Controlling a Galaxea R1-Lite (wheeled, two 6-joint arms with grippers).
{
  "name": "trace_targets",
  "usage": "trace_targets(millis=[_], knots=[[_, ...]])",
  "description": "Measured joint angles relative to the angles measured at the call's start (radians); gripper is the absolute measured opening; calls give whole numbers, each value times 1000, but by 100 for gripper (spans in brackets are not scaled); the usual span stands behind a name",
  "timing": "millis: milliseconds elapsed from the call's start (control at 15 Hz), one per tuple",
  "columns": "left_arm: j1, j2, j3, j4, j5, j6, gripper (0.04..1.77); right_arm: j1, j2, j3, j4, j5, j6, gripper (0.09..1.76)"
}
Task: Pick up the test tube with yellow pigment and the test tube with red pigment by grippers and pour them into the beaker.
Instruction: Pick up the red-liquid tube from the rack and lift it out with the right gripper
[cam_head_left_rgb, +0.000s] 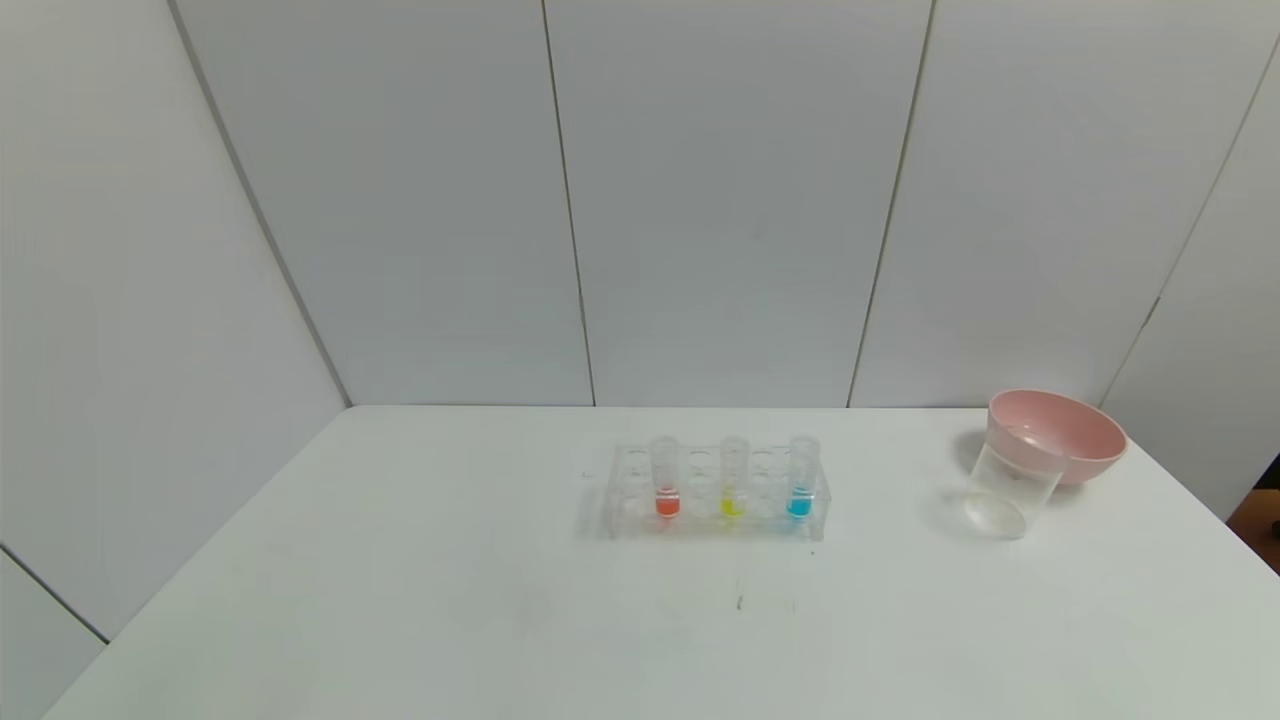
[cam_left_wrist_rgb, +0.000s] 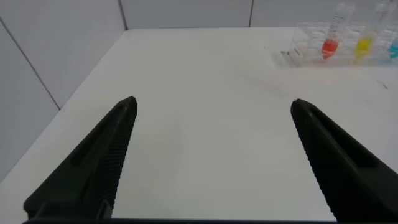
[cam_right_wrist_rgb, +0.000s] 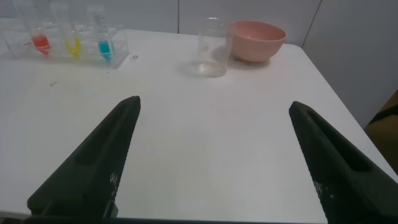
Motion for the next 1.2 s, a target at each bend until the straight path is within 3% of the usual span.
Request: trace_targets(millis=[267, 533, 800, 1000, 1200], knots=[[0, 0, 0, 0, 0, 0, 176, 0, 0, -77, 34, 45, -82, 171], [0, 0, 0, 0, 0, 0, 176, 0, 1, -232, 178, 110, -89, 171], [0, 0, 0, 0, 0, 0, 176, 0, 49, -407, 279, 117, -81, 171], [0, 0, 0, 0, 0, 0, 176, -11, 151, -492, 271, 176, -50, 171], [0, 0, 0, 0, 0, 0, 176, -27, 301, -551, 181, 227, -5, 171]])
